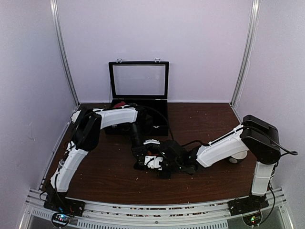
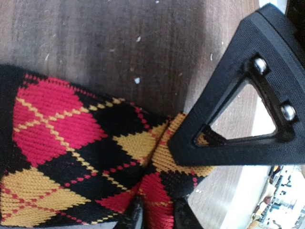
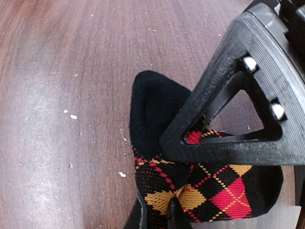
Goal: Roll the socks
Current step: Roll the sock at the center of the board.
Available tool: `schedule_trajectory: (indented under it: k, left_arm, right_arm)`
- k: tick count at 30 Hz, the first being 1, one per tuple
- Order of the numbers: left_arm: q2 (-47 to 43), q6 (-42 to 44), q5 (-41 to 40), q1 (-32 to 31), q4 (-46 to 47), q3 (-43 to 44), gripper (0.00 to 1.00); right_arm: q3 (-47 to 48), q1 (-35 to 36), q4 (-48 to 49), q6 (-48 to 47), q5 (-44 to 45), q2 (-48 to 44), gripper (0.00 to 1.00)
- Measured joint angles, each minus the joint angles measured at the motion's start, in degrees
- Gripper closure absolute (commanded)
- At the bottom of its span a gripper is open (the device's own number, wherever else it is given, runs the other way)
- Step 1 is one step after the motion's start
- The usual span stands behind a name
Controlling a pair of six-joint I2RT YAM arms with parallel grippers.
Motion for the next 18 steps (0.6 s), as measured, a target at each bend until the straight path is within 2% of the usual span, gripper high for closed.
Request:
schedule_trajectory:
  k: [2, 5, 7, 8, 10, 18]
  left_arm:
    - [-0.3, -0.3, 0.1, 0.3, 0.7, -0.4, 0.69]
    - [-2.8, -1.3, -0.3, 0.6, 3.8, -3.5, 0.55]
    - [-5.0, -1.8, -1.0, 0.8, 6.6, -5.9, 0.33]
    - [-6.4, -1.9, -1.7, 0.9, 8.0, -7.4, 0.06]
    - [-10.3, -2.4, -3.0, 1.3, 10.7, -10.7, 0.02]
    - [-29.3, -0.9, -5.2, 1.8, 22.1, -26.0, 0.02]
  right_arm:
    - [-0.1, 0.0, 0.3, 1.5, -0.2, 0.0, 0.96]
    - [-1.5, 0.0, 2.6, 4.6, -1.4, -0.1, 0.97]
    - [-2.0, -0.6, 3.7, 7.7, -3.1, -0.1, 0.97]
    - [-2.2, -1.0, 4.0, 9.4, -4.4, -0.1, 0.97]
    - [-3.0, -2.1, 5.4, 13.5, -7.6, -0.1, 0.97]
    - [-5.7, -7.5, 12.1, 30.9, -20.6, 1.5, 0.96]
